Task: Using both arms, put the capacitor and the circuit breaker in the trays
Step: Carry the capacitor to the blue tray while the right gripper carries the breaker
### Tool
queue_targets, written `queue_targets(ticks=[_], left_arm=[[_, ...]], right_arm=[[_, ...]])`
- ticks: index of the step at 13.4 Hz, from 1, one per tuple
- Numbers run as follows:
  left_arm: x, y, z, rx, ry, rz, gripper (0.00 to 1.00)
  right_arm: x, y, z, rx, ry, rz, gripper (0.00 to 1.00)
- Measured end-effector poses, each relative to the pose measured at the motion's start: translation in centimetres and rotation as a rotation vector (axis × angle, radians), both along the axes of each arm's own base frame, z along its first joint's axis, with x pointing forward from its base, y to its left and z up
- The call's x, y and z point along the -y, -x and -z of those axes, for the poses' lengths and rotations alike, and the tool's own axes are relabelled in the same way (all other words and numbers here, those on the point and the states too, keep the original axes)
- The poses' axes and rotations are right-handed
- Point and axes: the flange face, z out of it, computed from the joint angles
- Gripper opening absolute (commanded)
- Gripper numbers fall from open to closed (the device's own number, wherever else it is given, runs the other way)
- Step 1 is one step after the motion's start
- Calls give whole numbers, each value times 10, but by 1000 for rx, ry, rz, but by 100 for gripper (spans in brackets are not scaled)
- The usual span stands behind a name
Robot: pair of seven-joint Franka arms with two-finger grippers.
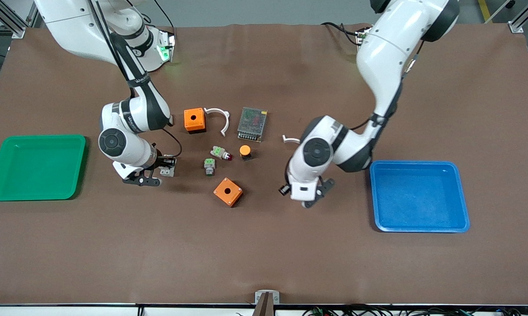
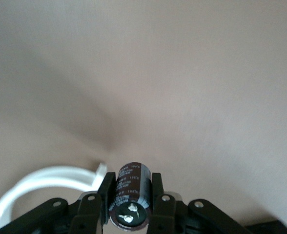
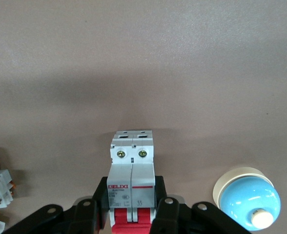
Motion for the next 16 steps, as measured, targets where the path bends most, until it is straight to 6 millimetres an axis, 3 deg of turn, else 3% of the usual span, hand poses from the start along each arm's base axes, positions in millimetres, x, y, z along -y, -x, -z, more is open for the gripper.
queue_targets(ticks=[4,6,8,10,12,16], left_arm=[[-73,-38,-36,35,-5,51,0],[-114,-50,-54,13,-24,69,0],[-152,-58,-67,-12,-38,55,0],[-186,-65,-68,-37,-47,57,0],[-224,-69,-59,-62,-54,107,0],[-346,-74,-32,-93,-41,278,0]], right_arm=[[1,-2,-8,-20,5,7,17],[10,-12,-37,-32,6,26,17],[39,-28,-82,-36,2,68,17],[88,-41,-121,-37,-12,64,18],[155,-49,-141,-32,-7,44,18],[308,-44,-156,8,-19,-33,17]])
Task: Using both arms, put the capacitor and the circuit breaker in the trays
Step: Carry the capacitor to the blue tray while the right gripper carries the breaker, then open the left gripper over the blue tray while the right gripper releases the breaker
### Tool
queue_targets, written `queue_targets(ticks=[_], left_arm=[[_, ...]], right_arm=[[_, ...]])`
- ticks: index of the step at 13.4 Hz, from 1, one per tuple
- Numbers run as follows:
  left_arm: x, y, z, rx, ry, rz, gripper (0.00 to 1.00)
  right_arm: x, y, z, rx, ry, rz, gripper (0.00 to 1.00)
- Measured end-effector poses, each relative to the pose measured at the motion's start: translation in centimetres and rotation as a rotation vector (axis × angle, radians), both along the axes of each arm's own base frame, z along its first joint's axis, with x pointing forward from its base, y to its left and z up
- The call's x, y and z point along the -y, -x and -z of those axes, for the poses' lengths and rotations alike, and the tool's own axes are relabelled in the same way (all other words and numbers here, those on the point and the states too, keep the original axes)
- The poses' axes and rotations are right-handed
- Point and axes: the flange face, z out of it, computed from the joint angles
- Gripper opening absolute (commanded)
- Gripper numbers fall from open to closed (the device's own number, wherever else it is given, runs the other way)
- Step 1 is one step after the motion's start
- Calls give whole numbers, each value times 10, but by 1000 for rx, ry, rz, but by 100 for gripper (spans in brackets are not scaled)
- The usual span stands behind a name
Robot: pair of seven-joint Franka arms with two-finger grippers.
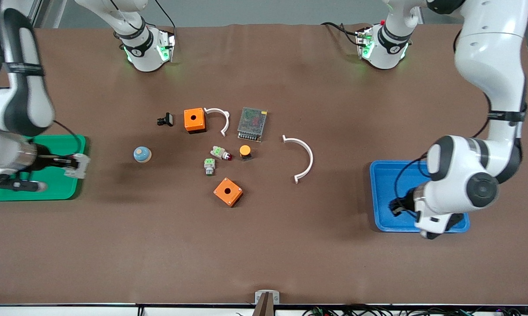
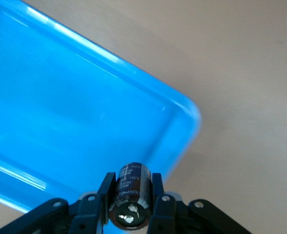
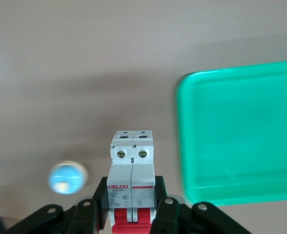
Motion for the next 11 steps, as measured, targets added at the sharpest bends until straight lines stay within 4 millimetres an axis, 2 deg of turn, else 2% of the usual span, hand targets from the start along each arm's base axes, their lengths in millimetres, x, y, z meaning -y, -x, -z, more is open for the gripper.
queue_targets(ticks=[2,4,6,8,10,11], left_arm=[[-44,4,12,-11,8,73,0],[-70,12,29,-25,-33,132,0],[-72,22,51,-29,-65,170,0],[-74,31,73,-7,-92,202,1],[-83,37,86,11,-92,226,12],[-87,38,89,14,-88,243,35]], right_arm=[[54,6,4,-3,12,-38,16],[97,12,20,-28,26,-57,16],[136,22,46,-32,17,-64,16],[168,28,81,-9,16,-97,16],[190,34,121,1,16,-102,16],[196,37,139,-5,11,-99,17]])
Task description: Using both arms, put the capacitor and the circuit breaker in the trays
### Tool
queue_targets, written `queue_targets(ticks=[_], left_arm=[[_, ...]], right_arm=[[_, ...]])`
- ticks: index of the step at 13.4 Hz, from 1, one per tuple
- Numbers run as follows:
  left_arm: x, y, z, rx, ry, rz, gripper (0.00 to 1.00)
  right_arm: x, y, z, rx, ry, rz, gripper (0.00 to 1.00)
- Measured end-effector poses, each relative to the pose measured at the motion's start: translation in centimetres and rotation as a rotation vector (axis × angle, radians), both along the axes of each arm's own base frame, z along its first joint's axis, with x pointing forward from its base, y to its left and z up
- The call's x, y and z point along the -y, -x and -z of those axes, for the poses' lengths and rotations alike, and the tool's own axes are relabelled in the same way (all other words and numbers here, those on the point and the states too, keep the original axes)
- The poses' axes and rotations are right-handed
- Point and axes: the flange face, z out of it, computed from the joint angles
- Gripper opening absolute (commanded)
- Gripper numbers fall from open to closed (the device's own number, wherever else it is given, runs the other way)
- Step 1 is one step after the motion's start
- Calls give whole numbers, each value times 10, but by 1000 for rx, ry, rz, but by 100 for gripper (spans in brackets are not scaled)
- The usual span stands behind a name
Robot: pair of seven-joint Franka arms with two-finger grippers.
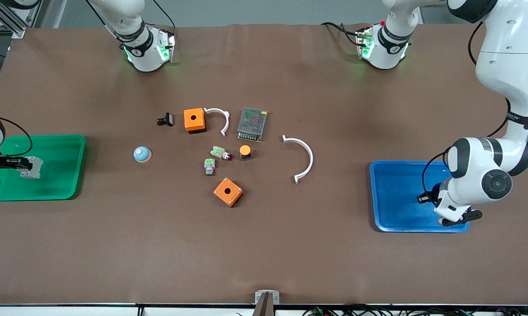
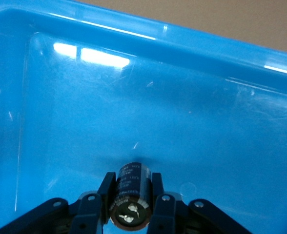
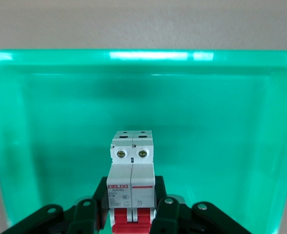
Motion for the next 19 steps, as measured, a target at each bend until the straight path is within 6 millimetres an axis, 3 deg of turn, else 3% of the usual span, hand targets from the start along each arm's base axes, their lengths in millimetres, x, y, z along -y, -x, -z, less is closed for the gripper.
queue_targets(ticks=[1,2,3,4,5,7,9,11,13,16,19], left_arm=[[-4,0,1,5,3,14,62],[-8,0,1,10,4,20,100],[-10,0,1,13,5,25,100],[-11,-1,0,16,5,25,100],[-11,-2,-1,24,6,27,100],[-13,-10,-14,56,4,36,100],[-14,-21,-54,113,-8,38,100],[-13,-27,-114,163,-26,44,100],[-5,-26,-180,191,-43,70,100],[12,-11,-264,176,-60,116,100],[29,20,-336,154,-78,149,100]], right_arm=[[3,2,13,-5,-3,3,18],[4,1,16,-5,-3,3,23],[4,-2,13,2,-1,2,37],[4,-3,12,5,0,0,81],[3,-4,12,7,1,-1,100],[4,-6,9,12,3,-2,100],[4,-13,-9,32,12,-7,100],[-4,-18,-60,37,12,-14,100],[-28,-15,-131,21,-4,-16,99],[-81,6,-223,-19,-47,36,99],[-151,19,-278,-4,-31,50,99]])
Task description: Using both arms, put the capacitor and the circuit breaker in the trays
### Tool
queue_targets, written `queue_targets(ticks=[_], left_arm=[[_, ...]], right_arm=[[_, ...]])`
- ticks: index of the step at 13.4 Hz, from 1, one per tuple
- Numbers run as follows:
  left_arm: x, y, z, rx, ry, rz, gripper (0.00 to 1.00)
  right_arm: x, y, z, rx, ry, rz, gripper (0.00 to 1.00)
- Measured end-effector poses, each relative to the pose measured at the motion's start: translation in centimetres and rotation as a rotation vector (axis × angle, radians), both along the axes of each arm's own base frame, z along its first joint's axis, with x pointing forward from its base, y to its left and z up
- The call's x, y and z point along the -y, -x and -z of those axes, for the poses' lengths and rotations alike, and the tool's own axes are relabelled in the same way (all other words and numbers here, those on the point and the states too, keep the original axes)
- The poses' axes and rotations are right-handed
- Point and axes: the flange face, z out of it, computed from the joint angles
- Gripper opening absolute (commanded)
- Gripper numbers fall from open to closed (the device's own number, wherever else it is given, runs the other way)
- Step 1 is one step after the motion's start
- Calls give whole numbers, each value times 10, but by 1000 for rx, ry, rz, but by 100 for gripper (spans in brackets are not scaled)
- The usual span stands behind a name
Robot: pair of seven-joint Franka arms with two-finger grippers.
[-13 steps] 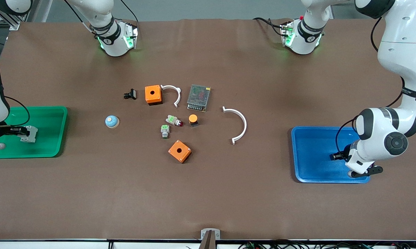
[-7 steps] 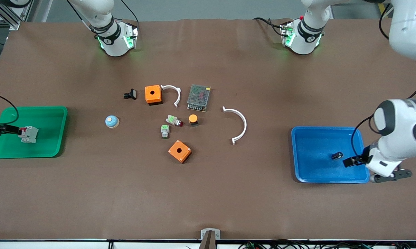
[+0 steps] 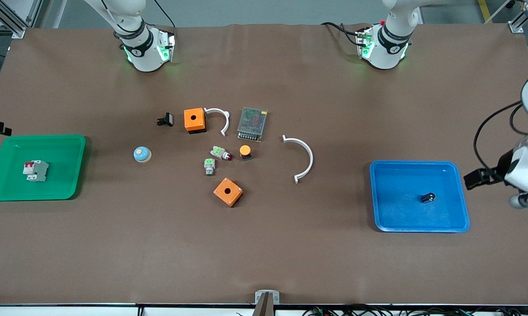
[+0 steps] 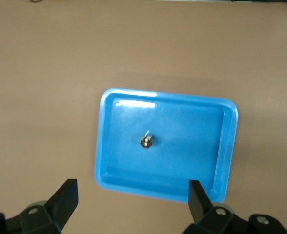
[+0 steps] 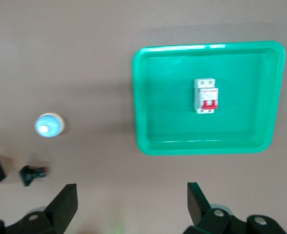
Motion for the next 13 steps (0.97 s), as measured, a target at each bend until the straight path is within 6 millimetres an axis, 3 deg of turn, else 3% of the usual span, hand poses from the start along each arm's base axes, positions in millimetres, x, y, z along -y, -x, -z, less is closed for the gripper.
queue_targets(ticks=[3,6,10,13], left_arm=[[8,51,-68,-54,17,8,100],[17,83,-106,-64,39,80,100],[35,111,-115,-97,55,132,100],[41,126,-119,-93,71,115,100]], right_arm=[[-72,19,-18,9,10,6,99],[-122,28,-20,11,-23,4,99],[-183,22,-22,16,-1,44,100],[-198,18,-41,50,4,51,100]])
